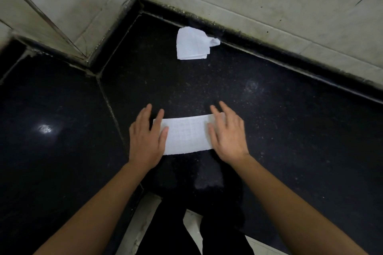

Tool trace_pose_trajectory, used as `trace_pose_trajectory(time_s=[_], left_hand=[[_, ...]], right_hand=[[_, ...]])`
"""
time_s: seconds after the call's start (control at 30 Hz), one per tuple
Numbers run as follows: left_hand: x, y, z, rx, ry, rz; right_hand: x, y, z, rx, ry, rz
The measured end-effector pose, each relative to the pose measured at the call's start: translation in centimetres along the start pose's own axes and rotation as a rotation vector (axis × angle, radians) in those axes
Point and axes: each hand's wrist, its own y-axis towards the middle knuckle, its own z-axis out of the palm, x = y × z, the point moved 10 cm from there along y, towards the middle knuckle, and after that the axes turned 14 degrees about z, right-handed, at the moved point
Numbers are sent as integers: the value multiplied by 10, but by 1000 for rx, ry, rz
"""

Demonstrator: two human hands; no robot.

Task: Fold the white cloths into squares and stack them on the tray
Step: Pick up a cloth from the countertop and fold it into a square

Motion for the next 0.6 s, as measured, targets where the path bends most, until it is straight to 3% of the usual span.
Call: trace_pose_trajectory(time_s=[0.1,0.2,0.47,0.6], left_hand=[[-18,-5,27,219,98,187],[-13,-13,49,386,172,217],[-11,-14,55,441,197,206],[-10,-13,54,457,183,185]], right_hand=[[33,-13,40,159,-209,-186],[31,-14,72,286,-334,-188],[3,-12,68,285,-363,-74],[1,-9,66,367,-344,-40]])
